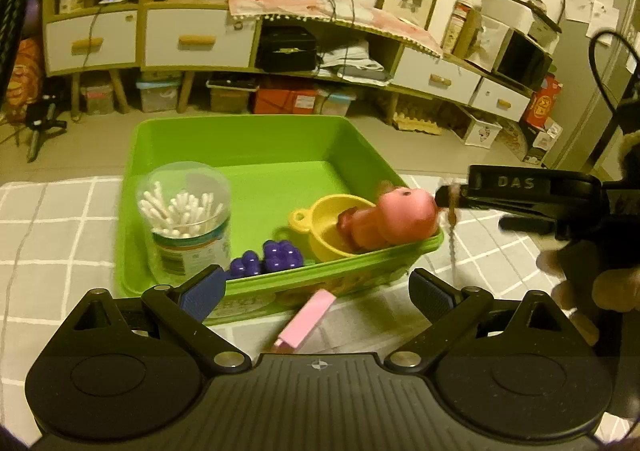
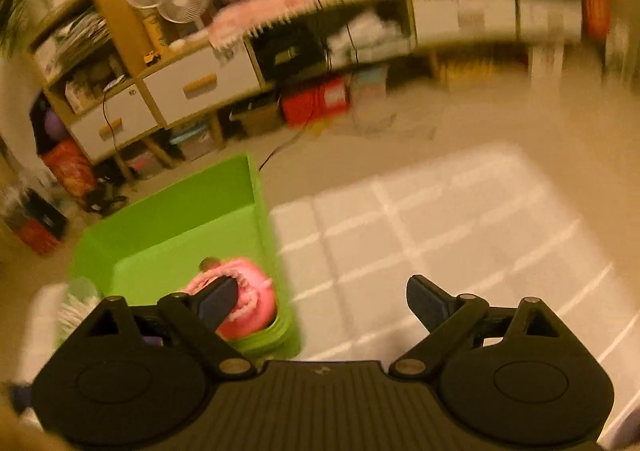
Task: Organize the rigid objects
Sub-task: 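Withdraw both open tools from the green bin, then move the left tool toward the orange spinning top while the right tool approaches the corn cob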
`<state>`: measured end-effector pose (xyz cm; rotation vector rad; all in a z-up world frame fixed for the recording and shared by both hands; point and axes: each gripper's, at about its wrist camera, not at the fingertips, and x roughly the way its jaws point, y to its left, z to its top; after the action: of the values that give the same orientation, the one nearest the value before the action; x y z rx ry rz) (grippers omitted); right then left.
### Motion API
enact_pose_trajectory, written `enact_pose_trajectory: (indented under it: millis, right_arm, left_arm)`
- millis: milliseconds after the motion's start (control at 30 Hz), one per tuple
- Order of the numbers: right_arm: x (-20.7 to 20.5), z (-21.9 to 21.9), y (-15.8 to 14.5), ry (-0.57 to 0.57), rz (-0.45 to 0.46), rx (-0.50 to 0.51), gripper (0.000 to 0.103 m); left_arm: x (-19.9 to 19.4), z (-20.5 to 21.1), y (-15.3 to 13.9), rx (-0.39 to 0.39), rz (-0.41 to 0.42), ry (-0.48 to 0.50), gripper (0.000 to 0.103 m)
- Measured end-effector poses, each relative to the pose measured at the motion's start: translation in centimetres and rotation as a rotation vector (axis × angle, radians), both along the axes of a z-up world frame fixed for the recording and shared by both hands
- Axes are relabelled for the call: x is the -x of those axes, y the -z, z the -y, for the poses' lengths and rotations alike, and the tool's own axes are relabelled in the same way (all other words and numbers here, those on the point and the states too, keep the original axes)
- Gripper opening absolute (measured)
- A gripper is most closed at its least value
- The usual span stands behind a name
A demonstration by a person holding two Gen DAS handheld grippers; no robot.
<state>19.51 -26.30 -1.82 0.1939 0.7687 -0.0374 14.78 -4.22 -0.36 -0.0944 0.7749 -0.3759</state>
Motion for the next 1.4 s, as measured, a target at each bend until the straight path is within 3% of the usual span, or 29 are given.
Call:
enact_pose_trajectory:
  millis: [100,233,567,1000,1400]
  right_arm:
    - [1.0,-1.0,-1.2,-0.066,0.103,0.053,0.079]
    - [1.2,-0.8,-2.6,-0.123,0.120,-0.085,0.079]
    - [2.7,-0.8,-3.3,-0.141,0.092,-0.129,0.079]
    - [8.7,-1.8,-4.6,-0.177,0.054,-0.131,0.080]
    - [12.5,-2.3,-3.0,-0.198,-0.014,-0.122,0.080]
  left_arm:
    - [0.2,0.4,0.0,-0.001,0.005,0.011,0.098]
    - [0.3,0.5,0.0,0.003,0.008,0.011,0.098]
    - [1.3,-0.1,-0.7,0.018,0.001,0.016,0.098]
    - [6.1,-1.6,-3.2,0.006,0.032,0.019,0.099]
    - [9.4,-3.4,-2.7,-0.024,0.035,0.006,0.101]
